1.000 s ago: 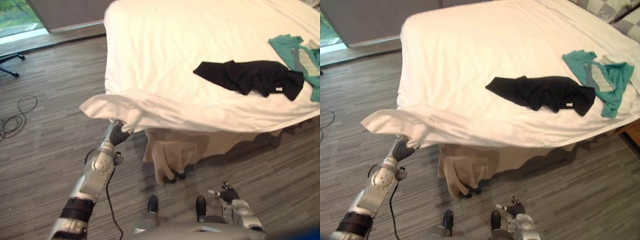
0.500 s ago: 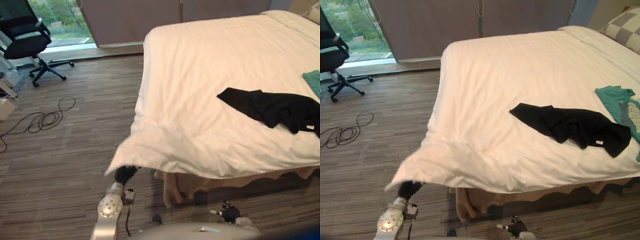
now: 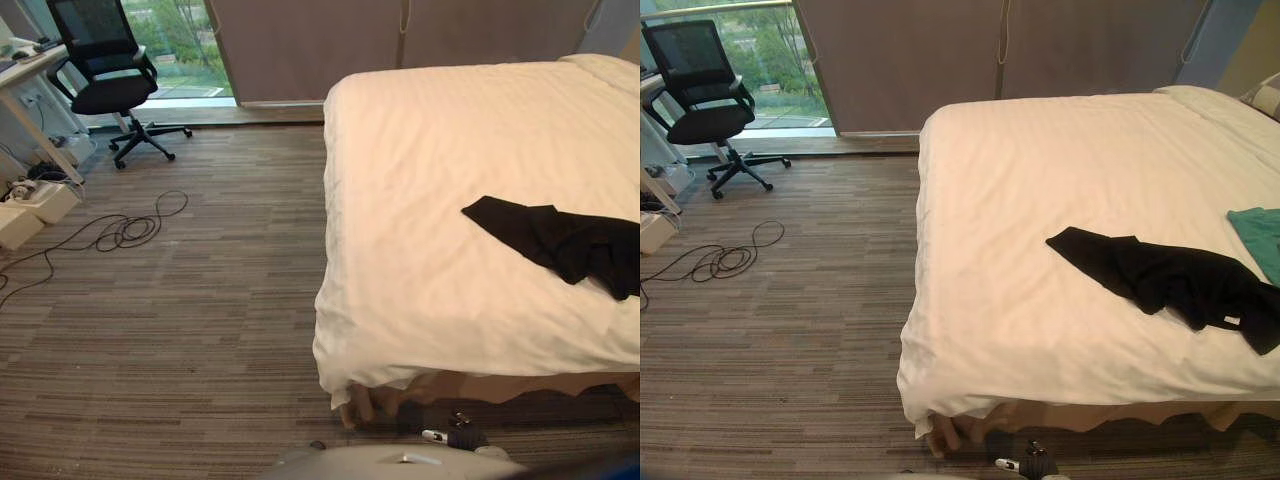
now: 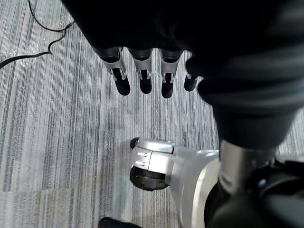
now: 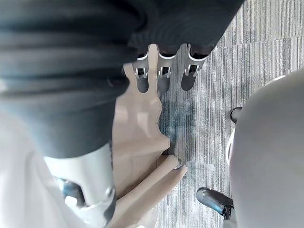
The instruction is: Tidy the bed and pick cloth on bed and put in laundry
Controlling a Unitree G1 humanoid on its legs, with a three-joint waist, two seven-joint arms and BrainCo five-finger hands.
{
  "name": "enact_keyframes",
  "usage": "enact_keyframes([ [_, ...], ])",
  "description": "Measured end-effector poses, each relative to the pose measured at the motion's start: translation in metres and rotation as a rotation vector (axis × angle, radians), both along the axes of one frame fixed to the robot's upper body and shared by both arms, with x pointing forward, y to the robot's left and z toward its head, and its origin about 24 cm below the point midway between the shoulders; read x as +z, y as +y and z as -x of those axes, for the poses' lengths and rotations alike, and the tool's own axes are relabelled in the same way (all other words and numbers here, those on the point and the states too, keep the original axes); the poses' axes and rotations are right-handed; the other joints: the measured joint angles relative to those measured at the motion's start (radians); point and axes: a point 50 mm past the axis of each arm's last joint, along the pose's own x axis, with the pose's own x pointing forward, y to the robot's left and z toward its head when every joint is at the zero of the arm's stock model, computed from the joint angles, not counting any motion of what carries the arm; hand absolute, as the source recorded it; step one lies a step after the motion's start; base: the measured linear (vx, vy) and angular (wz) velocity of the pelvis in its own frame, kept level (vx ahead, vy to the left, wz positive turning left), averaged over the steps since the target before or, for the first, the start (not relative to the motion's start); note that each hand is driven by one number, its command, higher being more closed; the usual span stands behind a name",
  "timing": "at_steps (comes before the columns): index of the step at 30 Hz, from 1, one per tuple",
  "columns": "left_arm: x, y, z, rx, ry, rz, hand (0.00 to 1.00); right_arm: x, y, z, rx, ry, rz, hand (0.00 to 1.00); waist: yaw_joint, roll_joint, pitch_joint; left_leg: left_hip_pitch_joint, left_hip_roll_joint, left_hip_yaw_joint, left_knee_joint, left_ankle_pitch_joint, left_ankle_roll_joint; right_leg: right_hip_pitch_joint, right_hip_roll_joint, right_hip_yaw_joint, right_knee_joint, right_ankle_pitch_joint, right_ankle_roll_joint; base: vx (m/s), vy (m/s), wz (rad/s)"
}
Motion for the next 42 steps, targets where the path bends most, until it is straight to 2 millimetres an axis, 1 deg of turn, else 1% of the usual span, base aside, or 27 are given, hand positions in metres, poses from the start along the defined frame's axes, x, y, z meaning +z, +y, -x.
enact_keyframes([
  [2,-0.001,0.0,0.0,-0.011,0.007,-0.002,0.0,0.0,-0.001,0.001,-0.01,-0.003,0.0,0.0,-0.002,0.0,-0.001,0.0,0.0,0.003,-0.001,0.0,0.0,-0.001,0.0,0.003,-0.001,0.0,0.0,0.01,-0.011,-0.08],
  [4,-0.003,-0.007,-0.007,-0.037,0.0,0.006,0.0,0.0,-0.003,0.003,-0.065,-0.006,-0.009,0.0,-0.002,-0.007,-0.007,0.0,0.007,0.025,-0.003,-0.003,-0.002,-0.013,0.005,0.023,0.0,0.001,-0.001,0.02,-0.022,-0.26],
  [6,-0.003,-0.008,-0.009,-0.068,0.0,-0.008,0.0,-0.001,-0.003,0.008,-0.17,-0.008,-0.021,0.0,-0.006,-0.005,-0.006,0.003,0.019,0.058,-0.002,-0.013,-0.008,-0.018,0.017,0.054,-0.003,0.006,-0.005,0.05,-0.043,-0.39],
  [12,-0.003,-0.009,-0.014,-0.235,0.009,-0.056,0.0,-0.001,-0.007,0.018,-0.377,-0.022,-0.02,0.0,-0.03,-0.005,-0.007,0.038,0.041,0.115,-0.003,-0.036,-0.021,-0.016,0.035,0.091,-0.009,0.006,-0.005,0.07,-0.032,-0.28],
  [14,-0.003,0.0,-0.032,-0.358,-0.004,-0.093,0.0,-0.001,-0.009,0.019,-0.423,-0.018,0.009,0.0,-0.031,-0.007,-0.008,0.055,0.055,0.149,-0.001,-0.05,-0.028,-0.015,0.046,0.113,-0.009,0.006,-0.005,0.05,-0.019,-0.35],
  [15,-0.003,0.002,-0.042,-0.372,-0.017,-0.109,0.0,-0.001,-0.01,0.02,-0.442,-0.014,0.023,0.0,-0.031,-0.009,-0.009,0.057,0.057,0.154,0.001,-0.052,-0.029,-0.015,0.047,0.115,-0.009,0.006,-0.005,0.03,-0.025,-0.32],
  [16,-0.002,0.002,-0.064,-0.406,-0.058,-0.143,0.0,-0.001,-0.012,0.023,-0.505,-0.01,0.05,0.0,-0.04,-0.012,-0.01,0.055,0.059,0.163,0.0,-0.053,-0.03,-0.014,0.049,0.12,-0.009,0.006,-0.005,0.03,-0.016,-0.17],
  [17,-0.001,0.004,-0.07,-0.414,-0.065,-0.157,0.0,-0.001,-0.013,0.024,-0.523,-0.01,0.058,0.0,-0.049,-0.013,-0.01,0.054,0.059,0.164,0.0,-0.053,-0.03,-0.015,0.05,0.121,-0.009,0.006,-0.006,0.04,-0.009,-0.14],
  [19,-0.001,0.006,-0.072,-0.423,-0.07,-0.179,0.0,0.001,-0.021,0.028,-0.582,-0.007,0.096,0.0,-0.074,-0.016,-0.009,0.057,0.055,0.166,-0.001,-0.053,-0.03,-0.016,0.046,0.122,-0.012,0.008,-0.004,0.05,0.011,-0.03],
  [22,0.0,0.007,-0.073,-0.419,-0.076,-0.194,0.0,0.002,-0.033,0.032,-0.636,0.004,0.147,0.0,-0.073,-0.019,-0.008,0.056,0.05,0.167,-0.001,-0.053,-0.03,-0.017,0.042,0.122,-0.015,0.014,-0.001,0.01,0.006,0.0],
  [23,0.0,0.007,-0.073,-0.419,-0.08,-0.196,0.0,0.005,-0.043,0.028,-0.654,-0.008,0.177,0.0,-0.069,-0.02,-0.007,0.054,0.049,0.168,-0.001,-0.053,-0.03,-0.016,0.041,0.122,-0.023,0.023,0.001,0.0,0.034,-0.07],
  [24,0.0,0.007,-0.073,-0.42,-0.082,-0.198,0.0,0.011,-0.059,0.016,-0.663,-0.047,0.214,1.0,-0.068,-0.023,-0.005,0.053,0.046,0.17,0.0,-0.052,-0.029,-0.016,0.039,0.122,-0.03,0.028,0.002,-0.02,0.031,-0.08],
  [25,0.0,0.008,-0.074,-0.421,-0.082,-0.199,0.0,0.016,-0.068,0.008,-0.668,-0.079,0.234,1.0,-0.069,-0.025,-0.004,0.053,0.043,0.17,0.0,-0.052,-0.028,-0.016,0.037,0.122,-0.031,0.029,0.002,-0.04,0.039,-0.04],
  [26,0.001,0.008,-0.074,-0.423,-0.082,-0.2,0.0,0.029,-0.092,-0.01,-0.687,-0.154,0.287,1.0,-0.07,-0.026,-0.003,0.051,0.038,0.169,-0.001,-0.049,-0.024,-0.017,0.032,0.122,-0.033,0.033,0.004,-0.05,0.045,0.03],
  [28,0.001,0.011,-0.074,-0.433,-0.081,-0.209,0.0,0.066,-0.14,-0.048,-0.703,-0.318,0.397,1.0,-0.072,-0.027,-0.002,0.046,0.03,0.163,-0.004,-0.044,-0.016,-0.019,0.025,0.122,-0.041,0.042,0.007,-0.07,0.048,0.03],
  [30,0.001,0.012,-0.074,-0.422,-0.084,-0.21,0.0,0.112,-0.179,-0.086,-0.69,-0.485,0.491,1.0,-0.076,-0.029,-0.001,0.031,0.025,0.159,-0.008,-0.037,-0.006,-0.036,0.027,0.122,-0.05,0.055,0.006,-0.09,0.024,0.01],
  [31,0.002,0.012,-0.072,-0.411,-0.086,-0.208,0.0,0.14,-0.196,-0.107,-0.673,-0.574,0.537,1.0,-0.078,-0.029,-0.001,0.023,0.022,0.157,-0.013,-0.03,-0.001,-0.044,0.027,0.123,-0.057,0.062,0.006,-0.09,0.025,-0.02],
  [33,0.002,0.012,-0.072,-0.402,-0.09,-0.205,0.0,0.227,-0.23,-0.159,-0.649,-0.811,0.627,1.0,-0.081,-0.032,0.003,0.015,0.011,0.153,-0.029,-0.016,0.007,-0.049,0.028,0.132,-0.072,0.08,0.006,-0.05,0.03,-0.06],
  [34,0.002,0.013,-0.072,-0.405,-0.089,-0.203,0.0,0.265,-0.24,-0.175,-0.629,-0.891,0.666,1.0,-0.084,-0.034,0.004,0.015,0.009,0.151,-0.028,-0.016,0.007,-0.049,0.028,0.133,-0.072,0.082,0.006,0.0,0.0,0.0],
  [35,0.002,0.013,-0.072,-0.407,-0.089,-0.201,0.0,0.292,-0.246,-0.181,-0.617,-0.943,0.699,1.0,-0.082,-0.033,0.006,0.016,0.009,0.15,-0.028,-0.016,0.007,-0.047,0.027,0.134,-0.072,0.083,0.006,0.0,0.0,0.0],
  [36,0.001,0.011,-0.075,-0.405,-0.101,-0.184,0.0,0.332,-0.246,-0.194,-0.545,-1.047,0.769,1.0,-0.07,-0.014,0.019,0.018,0.007,0.147,-0.022,-0.018,0.006,-0.052,0.027,0.135,-0.073,0.084,0.005,0.0,-0.025,-0.07],
  [37,0.002,0.015,-0.076,-0.387,-0.106,-0.183,0.0,0.356,-0.215,-0.206,-0.384,-1.22,0.797,1.0,-0.071,-0.037,0.022,0.016,0.014,0.139,-0.012,-0.024,0.005,-0.051,0.032,0.139,-0.075,0.087,0.004,0.0,-0.045,-0.11],
  [38,0.003,0.017,-0.076,-0.391,-0.105,-0.188,0.0,0.357,-0.19,-0.21,-0.316,-1.312,0.778,1.0,-0.076,-0.047,0.019,0.016,0.018,0.131,-0.012,-0.029,0.004,-0.053,0.034,0.142,-0.076,0.087,0.004,0.02,-0.062,-0.09],
  [39,0.003,0.022,-0.076,-0.4,-0.099,-0.189,0.0,0.35,-0.154,-0.21,-0.282,-1.435,0.695,1.0,-0.08,-0.051,0.019,0.012,0.02,0.128,-0.01,-0.03,0.004,-0.053,0.035,0.141,-0.078,0.087,0.004,0.02,-0.038,0.07],
  [40,0.004,0.025,-0.076,-0.405,-0.1,-0.193,0.0,0.335,-0.108,-0.208,-0.281,-1.548,0.571,1.0,-0.084,-0.05,0.023,0.004,0.018,0.118,0.0,-0.033,0.005,-0.05,0.038,0.135,-0.078,0.086,0.004,0.02,-0.003,0.16],
  [41,0.004,0.021,-0.08,-0.399,-0.107,-0.189,0.0,0.309,-0.071,-0.212,-0.277,-1.525,0.469,1.0,-0.087,-0.043,0.034,-0.003,0.009,0.107,0.011,-0.038,0.01,-0.051,0.029,0.133,-0.078,0.087,0.004,0.01,0.025,0.14],
  [42,0.003,0.019,-0.082,-0.397,-0.111,-0.187,0.0,0.295,-0.058,-0.218,-0.261,-1.477,0.429,1.0,-0.083,-0.049,0.042,-0.008,0.003,0.105,0.015,-0.038,0.01,-0.048,0.024,0.134,-0.078,0.087,0.003,-0.02,0.05,0.13],
])
